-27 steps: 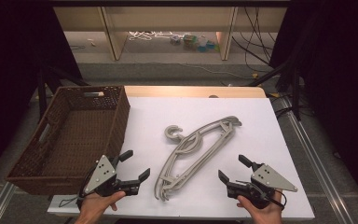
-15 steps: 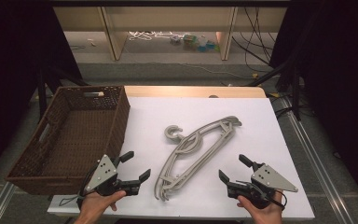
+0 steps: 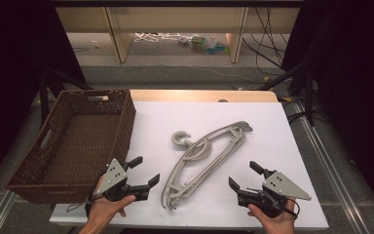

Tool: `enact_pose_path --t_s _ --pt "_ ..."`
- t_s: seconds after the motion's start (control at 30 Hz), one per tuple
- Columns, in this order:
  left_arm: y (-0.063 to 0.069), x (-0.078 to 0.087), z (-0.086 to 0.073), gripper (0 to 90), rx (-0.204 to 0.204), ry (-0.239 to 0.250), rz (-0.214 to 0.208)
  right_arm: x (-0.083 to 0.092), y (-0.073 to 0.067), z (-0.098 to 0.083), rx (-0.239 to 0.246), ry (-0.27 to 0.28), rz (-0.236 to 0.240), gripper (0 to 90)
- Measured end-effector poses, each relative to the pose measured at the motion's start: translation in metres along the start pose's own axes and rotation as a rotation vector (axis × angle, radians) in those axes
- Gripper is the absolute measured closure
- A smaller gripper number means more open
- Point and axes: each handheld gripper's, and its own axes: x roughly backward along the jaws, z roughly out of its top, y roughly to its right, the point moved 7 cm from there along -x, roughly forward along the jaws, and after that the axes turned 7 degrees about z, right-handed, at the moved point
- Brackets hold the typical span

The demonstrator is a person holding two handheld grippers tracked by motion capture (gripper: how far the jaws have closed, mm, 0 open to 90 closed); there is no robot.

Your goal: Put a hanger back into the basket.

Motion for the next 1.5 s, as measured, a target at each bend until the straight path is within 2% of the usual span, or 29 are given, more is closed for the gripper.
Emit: enact_pose_path --t_s 0.03,0.2,0.27,0.3,0.37,0.4,0.43,0.47,0.5,0.53,0.57,0.6,0.73,0.77,0.83,0.87,0.97,1.03,1.07,1.1,1.13,1.17,1.23,1.27,1.3,1.37,1.43,1.5 --pt "-0.001 -0.001 0.0 18.2 -0.009 0.004 -0.002 0.002 0.001 -0.001 0.0 -0.024 -0.009 15.9" --pt "0.001 -0.004 -0.002 18.1 0.008 -0.02 -0.008 0.001 0.0 -0.001 -0.002 -0.025 0.005 15.9" --pt "0.001 -0.006 -0.002 17.1 0.008 -0.017 -0.031 0.001 0.0 -0.001 0.0 -0.014 -0.003 15.9" --pt "0.0 -0.007 -0.002 16.8 0.004 -0.033 -0.024 0.001 0.001 -0.001 -0.001 -0.009 0.002 15.9" --pt "-0.001 -0.009 -0.001 17.0 0.025 -0.039 -0.026 0.001 0.002 -0.001 -0.002 -0.007 0.009 16.0" --pt "-0.002 -0.01 -0.002 17.0 0.022 -0.051 -0.023 0.001 0.003 -0.002 -0.006 -0.008 0.005 15.9" --pt "-0.002 -0.013 -0.003 16.7 0.046 -0.066 -0.022 0.002 0.005 -0.003 -0.011 -0.009 -0.002 15.9" --pt "-0.004 -0.014 -0.003 16.7 0.025 -0.074 -0.023 0.002 0.005 -0.003 -0.011 -0.009 -0.002 15.9" --pt "-0.002 -0.017 -0.004 16.6 0.044 -0.089 -0.035 0.0 0.006 -0.002 -0.013 0.011 -0.003 16.0" --pt "-0.002 -0.019 -0.005 17.9 0.021 -0.106 -0.05 0.001 0.007 -0.002 -0.009 0.012 -0.004 15.9" --pt "0.001 -0.021 -0.005 20.7 0.038 -0.126 -0.059 0.001 0.007 -0.003 -0.008 0.009 -0.004 15.9" --pt "0.001 -0.023 -0.005 22.7 0.027 -0.14 -0.057 0.004 0.008 -0.003 -0.01 -0.008 -0.007 15.9" --pt "0.004 -0.035 -0.003 22.1 0.019 -0.188 -0.068 0.003 0.009 -0.002 -0.012 0.004 -0.004 15.9" --pt "0.005 -0.038 -0.002 22.0 0.028 -0.198 -0.071 0.004 0.009 -0.003 -0.01 -0.004 -0.013 15.9" --pt "0.008 -0.044 -0.001 21.7 0.02 -0.226 -0.091 0.005 0.008 -0.004 -0.014 -0.02 -0.007 15.9" --pt "0.009 -0.047 -0.001 21.6 0.021 -0.237 -0.097 0.005 0.006 -0.004 -0.035 -0.018 -0.008 15.9" --pt "0.013 -0.056 0.0 21.7 0.013 -0.292 -0.117 0.006 0.005 -0.005 -0.05 -0.038 -0.004 15.9" --pt "0.016 -0.061 -0.001 21.9 0.017 -0.331 -0.125 0.004 0.006 -0.004 -0.044 -0.024 -0.007 15.9" --pt "0.016 -0.065 -0.002 22.1 0.013 -0.335 -0.116 0.003 0.005 -0.004 -0.047 -0.018 0.004 15.9" --pt "0.017 -0.069 -0.003 22.4 0.002 -0.36 -0.119 0.001 0.005 -0.003 -0.049 -0.004 0.007 15.9" --pt "0.017 -0.073 -0.005 22.5 0.002 -0.385 -0.121 0.002 0.006 -0.004 -0.048 -0.033 -0.005 15.9" --pt "0.017 -0.075 -0.006 22.9 -0.006 -0.405 -0.124 0.001 0.006 -0.004 -0.05 -0.016 0.001 15.9" --pt "0.014 -0.083 -0.01 25.1 -0.014 -0.462 -0.123 0.0 0.006 -0.003 -0.048 -0.018 0.003 15.9" --pt "0.013 -0.087 -0.011 26.5 -0.009 -0.48 -0.123 0.0 0.006 -0.003 -0.045 -0.02 0.003 15.9" --pt "0.012 -0.091 -0.013 37.1 -0.004 -0.505 -0.117 0.0 0.006 -0.003 -0.036 -0.023 -0.006 15.9" --pt "0.01 -0.098 -0.016 36.2 0.022 -0.552 -0.118 0.0 0.005 -0.003 -0.038 -0.025 -0.003 15.9" --pt "0.007 -0.105 -0.018 35.9 0.028 -0.576 -0.104 0.0 0.003 -0.003 -0.036 -0.03 0.01 16.0" --pt "0.007 -0.109 -0.019 35.8 0.035 -0.597 -0.116 0.001 0.003 -0.003 -0.028 -0.035 0.0 16.0"
